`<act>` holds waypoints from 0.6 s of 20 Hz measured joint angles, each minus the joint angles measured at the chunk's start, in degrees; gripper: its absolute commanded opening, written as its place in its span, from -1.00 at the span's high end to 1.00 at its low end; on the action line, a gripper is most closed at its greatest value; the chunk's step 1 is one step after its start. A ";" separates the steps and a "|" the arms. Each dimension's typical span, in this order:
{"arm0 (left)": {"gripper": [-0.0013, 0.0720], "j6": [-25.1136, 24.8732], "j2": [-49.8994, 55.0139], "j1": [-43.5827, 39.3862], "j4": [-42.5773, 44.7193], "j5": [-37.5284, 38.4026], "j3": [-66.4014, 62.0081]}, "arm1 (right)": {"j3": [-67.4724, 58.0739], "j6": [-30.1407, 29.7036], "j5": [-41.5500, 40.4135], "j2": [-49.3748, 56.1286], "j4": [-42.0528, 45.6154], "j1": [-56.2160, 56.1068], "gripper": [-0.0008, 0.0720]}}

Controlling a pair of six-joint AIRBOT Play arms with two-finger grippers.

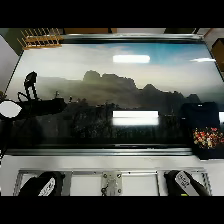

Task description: Fold the clothes and pants, and hang the long-sleeved shirts on hangers.

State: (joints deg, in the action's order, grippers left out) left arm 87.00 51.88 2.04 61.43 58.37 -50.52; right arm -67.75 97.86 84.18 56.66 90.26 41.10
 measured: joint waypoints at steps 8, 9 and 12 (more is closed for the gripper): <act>0.95 0.02 0.00 0.00 -0.02 -0.83 0.00 | 0.00 -10.27 -11.67 -7.67 -20.22 -13.92 -0.97; 0.95 0.02 0.00 0.00 -0.02 -0.96 0.00 | 0.02 -11.26 -12.15 -7.78 -21.66 -16.39 -0.89; 0.95 0.02 0.00 0.00 -0.02 -1.22 0.00 | 0.02 -12.87 -13.00 -7.80 -23.91 -21.99 0.90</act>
State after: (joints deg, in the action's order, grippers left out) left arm 87.02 51.88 2.04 61.41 57.14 -50.52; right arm -67.72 84.99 71.18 48.86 66.35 19.11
